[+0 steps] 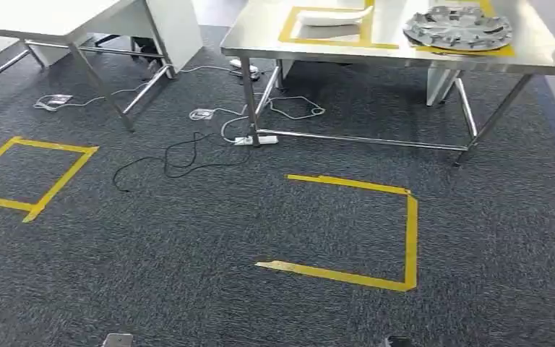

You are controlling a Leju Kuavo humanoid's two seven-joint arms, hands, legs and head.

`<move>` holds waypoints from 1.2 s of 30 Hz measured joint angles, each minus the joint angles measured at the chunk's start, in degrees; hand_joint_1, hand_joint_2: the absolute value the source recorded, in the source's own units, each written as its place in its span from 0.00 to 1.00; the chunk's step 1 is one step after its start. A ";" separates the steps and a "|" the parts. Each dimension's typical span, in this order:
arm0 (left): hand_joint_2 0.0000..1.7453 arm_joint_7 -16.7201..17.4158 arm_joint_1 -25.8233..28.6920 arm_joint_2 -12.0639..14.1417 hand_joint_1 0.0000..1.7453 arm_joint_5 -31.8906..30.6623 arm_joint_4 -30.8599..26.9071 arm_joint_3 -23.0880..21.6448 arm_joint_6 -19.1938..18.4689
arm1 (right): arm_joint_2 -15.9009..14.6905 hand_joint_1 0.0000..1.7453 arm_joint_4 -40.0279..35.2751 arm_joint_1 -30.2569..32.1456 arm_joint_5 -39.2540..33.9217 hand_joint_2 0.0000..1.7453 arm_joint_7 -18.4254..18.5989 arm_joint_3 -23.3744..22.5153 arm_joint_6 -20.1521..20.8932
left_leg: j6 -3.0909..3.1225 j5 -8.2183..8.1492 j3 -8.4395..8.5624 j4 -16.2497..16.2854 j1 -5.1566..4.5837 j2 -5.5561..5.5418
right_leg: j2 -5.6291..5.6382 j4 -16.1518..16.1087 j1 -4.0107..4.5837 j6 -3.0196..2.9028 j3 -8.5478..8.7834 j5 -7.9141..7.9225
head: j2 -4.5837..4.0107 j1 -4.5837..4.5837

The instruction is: Take the parts from the cabinet and place them on the table.

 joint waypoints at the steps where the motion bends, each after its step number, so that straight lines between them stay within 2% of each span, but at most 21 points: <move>1: 0.00 0.00 0.09 0.02 0.00 -0.02 0.00 0.00 0.00 | 0.00 0.00 0.00 -0.04 0.02 0.00 0.00 0.00 0.00 | -0.19 1.94 1.94 -3.08 0.24 0.26 | -0.74 0.25 -0.04 0.11 -0.22 -0.01 | 0.00 0.00; 3: 0.00 -0.04 0.04 0.11 0.00 -0.17 0.00 0.02 0.04 | 0.02 0.00 0.00 -0.11 0.04 0.00 0.02 -0.02 0.02 | -0.34 6.12 8.17 -13.28 0.44 2.51 | -2.02 0.80 -0.12 0.61 -0.34 -0.25 | 0.00 0.00; 4: 0.00 -0.04 -0.20 0.07 0.00 -0.20 0.00 0.02 0.07 | 0.00 0.00 0.00 -0.12 0.04 0.00 0.02 -0.02 0.02 | -0.03 5.15 9.60 -16.24 -0.04 4.95 | -2.61 1.17 0.23 1.06 -0.48 -0.43 | 0.00 -0.08; 8: 0.00 -0.04 0.14 0.09 0.00 -0.28 0.00 0.04 0.13 | 0.00 0.00 0.00 -0.51 0.07 0.00 0.02 -0.02 0.02 | 2.25 6.09 8.85 -16.45 -0.38 2.49 | -4.33 1.08 0.09 2.49 -0.18 -0.15 | 0.00 0.18; 9: 0.00 -0.04 0.16 0.07 0.00 -0.44 0.00 0.04 0.15 | 0.00 0.00 0.00 -0.57 0.09 0.00 0.02 -0.02 0.02 | 2.87 6.60 8.95 -16.76 0.05 1.88 | -3.31 1.37 -0.19 3.05 -0.64 -0.65 | 0.00 0.22; 11: 0.00 -0.07 -0.03 0.02 0.00 -0.63 0.00 0.07 0.22 | 0.00 0.00 0.00 -0.47 0.09 0.00 0.02 0.00 0.07 | 3.44 6.96 8.43 -16.76 0.07 0.81 | 1.85 7.14 -0.37 3.49 -3.03 -5.07 | 0.00 0.59; 14: 0.00 -0.07 0.00 -0.04 0.00 -0.68 0.00 0.07 0.22 | 0.00 0.00 0.00 -0.18 0.09 0.00 0.07 0.00 0.07 | 3.74 7.44 7.70 -16.70 -0.20 -1.27 | 2.89 20.27 -0.32 3.50 -8.87 -10.39 | 0.00 0.61; 15: 0.00 -0.07 0.10 -0.04 0.00 -0.68 0.00 0.07 0.22 | -0.02 0.00 0.00 -0.14 0.09 0.00 0.07 -0.02 0.07 | 3.67 7.53 7.65 -16.68 -0.24 -2.02 | 2.91 20.22 -0.32 3.38 -8.85 -9.72 | 0.00 0.61; 17: 0.00 -0.07 0.14 -0.04 0.00 -0.81 0.00 0.11 0.28 | 0.00 0.00 0.00 -0.16 0.09 0.00 0.07 -0.02 0.07 | 3.49 7.65 7.72 -16.65 -0.33 -3.67 | 3.36 12.96 -0.31 2.87 -5.08 -5.02 | 0.00 0.61; 18: 0.00 -0.07 0.03 -0.07 0.00 -0.90 0.00 0.11 0.31 | -0.02 0.00 0.00 -0.18 0.09 0.00 0.07 -0.02 0.07 | 3.39 7.71 7.79 -16.64 -0.33 -4.52 | 4.74 7.01 -0.31 2.42 -2.05 -2.26 | 0.00 0.63; 19: 0.00 -0.09 -0.02 -0.17 0.00 -1.11 0.00 0.11 0.33 | -0.04 0.00 0.00 -0.19 0.09 0.00 0.07 -0.02 0.07 | 3.18 7.83 7.71 -16.64 -0.16 -5.26 | 8.06 2.35 -0.36 1.88 0.09 -1.33 | 0.00 0.66; 20: 0.00 -0.09 -0.20 -0.20 0.00 -1.20 0.00 0.11 0.31 | -0.11 0.00 0.00 -0.13 0.09 0.00 0.07 0.00 0.07 | 2.88 7.97 7.42 -16.36 -0.49 -5.92 | 9.04 1.12 -0.63 1.71 0.57 -1.70 | 0.00 0.52; 24: 0.00 -0.11 0.28 -0.13 0.00 -1.31 0.02 0.15 0.31 | -0.04 0.00 0.02 -0.34 0.07 0.00 0.09 -0.02 0.09 | 0.92 9.12 6.32 -16.48 0.01 -8.62 | 6.18 0.42 -0.69 1.22 0.64 -0.87 | 0.00 0.76; 26: 0.00 -0.11 0.21 -0.13 0.00 -1.35 0.02 0.20 0.33 | -0.04 0.00 0.02 -0.40 0.02 0.00 0.04 -0.07 0.09 | 0.70 4.79 4.32 -12.35 -0.21 -2.77 | 4.37 0.10 -0.63 0.38 0.72 -0.22 | 0.00 0.22; 27: 0.00 -0.09 0.02 -0.13 0.00 -1.36 0.02 0.20 0.33 | -0.04 0.00 0.02 -0.26 0.04 0.00 0.07 -0.07 0.09 | 0.42 2.19 2.60 -8.16 -0.13 -1.20 | 3.25 0.17 -0.46 0.38 0.35 -0.22 | 0.00 0.04; 29: 0.00 -0.09 -0.16 -0.11 0.00 -1.55 0.02 0.20 0.33 | -0.04 0.00 0.02 -0.06 0.04 0.00 0.09 -0.07 0.09 | 0.01 -2.00 -0.44 0.33 0.06 -0.07 | 0.96 0.40 -0.17 0.25 -0.47 0.02 | 0.00 0.11; 30: 0.00 -0.11 -0.06 -0.11 0.00 -1.71 0.02 0.20 0.37 | -0.04 0.00 0.02 -0.09 0.04 0.00 0.11 -0.07 0.09 | -0.14 -2.18 -0.36 1.42 0.15 0.02 | 0.06 0.55 -0.12 0.24 -0.88 0.19 | 0.00 0.13; 33: 0.00 -0.09 0.07 -0.07 0.00 -2.23 0.02 0.20 0.63 | -0.04 0.00 0.02 -0.39 0.04 0.00 0.09 -0.09 0.09 | -0.05 2.76 7.82 -9.74 0.24 1.05 | -2.33 1.40 -0.03 0.53 -2.23 0.64 | 0.00 0.11; 34: 0.00 -0.09 -0.06 -0.02 0.00 -2.40 0.02 0.20 0.66 | -0.04 0.00 0.02 -0.48 0.04 0.00 0.09 -0.09 0.11 | 0.07 4.02 11.44 -14.82 0.20 2.99 | -2.90 1.80 -0.01 0.67 -2.48 0.72 | 0.00 0.11; 35: 0.00 -0.09 -0.36 -0.02 0.00 -2.49 0.02 0.20 0.68 | -0.04 0.00 0.02 -0.49 0.04 0.00 0.09 -0.09 0.11 | 0.31 2.98 12.31 -17.38 -0.34 5.05 | -3.50 2.23 0.53 0.97 -2.82 0.71 | 0.00 0.04; 36: 0.00 -0.09 -0.46 -0.02 0.00 -2.60 0.02 0.20 0.70 | -0.07 0.00 0.02 -0.50 0.04 0.00 0.09 -0.09 0.11 | 1.07 3.69 11.81 -17.18 -0.37 3.91 | -4.01 2.37 0.47 1.26 -2.96 0.91 | 0.00 0.44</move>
